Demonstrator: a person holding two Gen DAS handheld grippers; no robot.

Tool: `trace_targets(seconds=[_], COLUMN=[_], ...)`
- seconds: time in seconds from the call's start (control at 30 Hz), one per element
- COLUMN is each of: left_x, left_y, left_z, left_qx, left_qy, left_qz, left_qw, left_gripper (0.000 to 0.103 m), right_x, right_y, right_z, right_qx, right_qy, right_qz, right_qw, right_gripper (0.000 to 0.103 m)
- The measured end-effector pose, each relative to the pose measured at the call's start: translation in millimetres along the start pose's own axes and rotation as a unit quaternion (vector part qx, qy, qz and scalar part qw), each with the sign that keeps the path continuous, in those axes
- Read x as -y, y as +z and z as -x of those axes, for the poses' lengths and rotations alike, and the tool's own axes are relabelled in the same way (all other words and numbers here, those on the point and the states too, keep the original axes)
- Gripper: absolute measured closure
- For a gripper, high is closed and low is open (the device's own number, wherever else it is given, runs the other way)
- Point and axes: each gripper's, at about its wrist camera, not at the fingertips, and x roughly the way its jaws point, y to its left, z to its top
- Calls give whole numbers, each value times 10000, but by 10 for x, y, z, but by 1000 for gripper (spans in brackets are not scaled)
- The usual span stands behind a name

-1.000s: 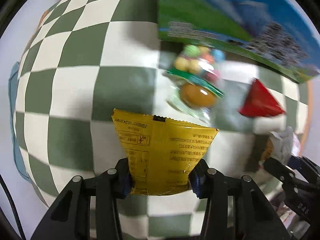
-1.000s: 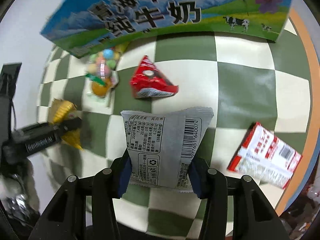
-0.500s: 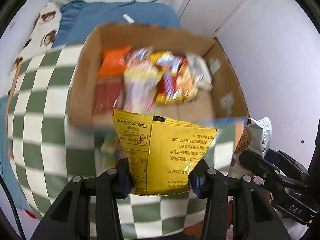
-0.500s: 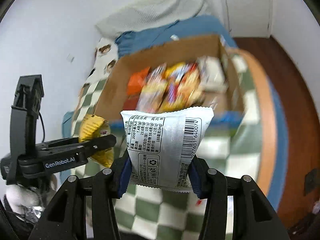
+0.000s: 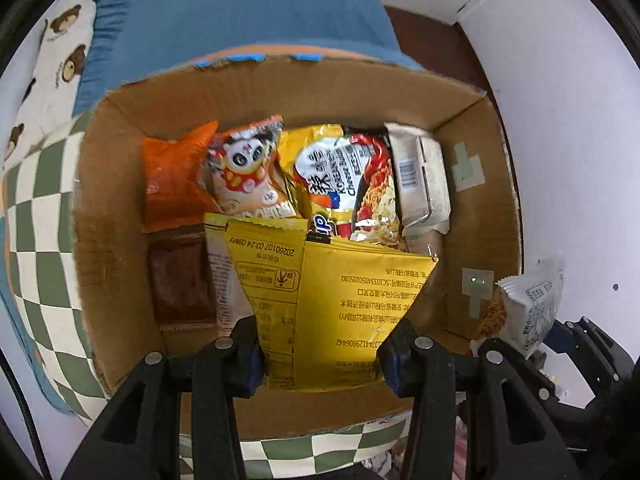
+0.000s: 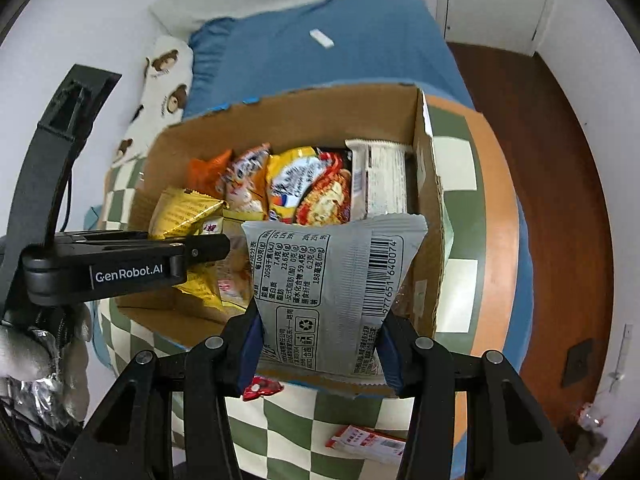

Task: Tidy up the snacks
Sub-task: 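Carry the white pack and yellow bag into the box, open both tools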

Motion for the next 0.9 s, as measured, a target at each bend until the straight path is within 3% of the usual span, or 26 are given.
trace_targets(seconds=[0.33,0.4,0.47,0.53,0.6,0.9], left_x=[73,114,151,163,169,77], left_y=[8,-10,-31,-37,-57,-125], left_z=[-345,-376,-363,-333,-299,-202], left_qx=[-566,-604,-524,-419,-300,-141], left_qy=[-263,-273,-218,-206,-116,71], left_qz=[132,91,19,17,24,115], left_qw=[9980,9978,9984,9989,9995,9998], left_gripper=[60,60,51,23,12,6], right_x=[107,123,131,138,145,150], right_y=[-32,-26,-34,-41,-48,-115], right_z=[-281,-304,-308,-301,-308,-341], right_qx=[-375,-432,-474,-523,-578,-653], right_qy=[41,3,-30,-58,-130,-279], right_qz=[-85,-101,-93,-97,-85,-148], right_qw=[9993,9990,9988,9986,9982,9974], right_gripper=[50,44,27,16,10,6])
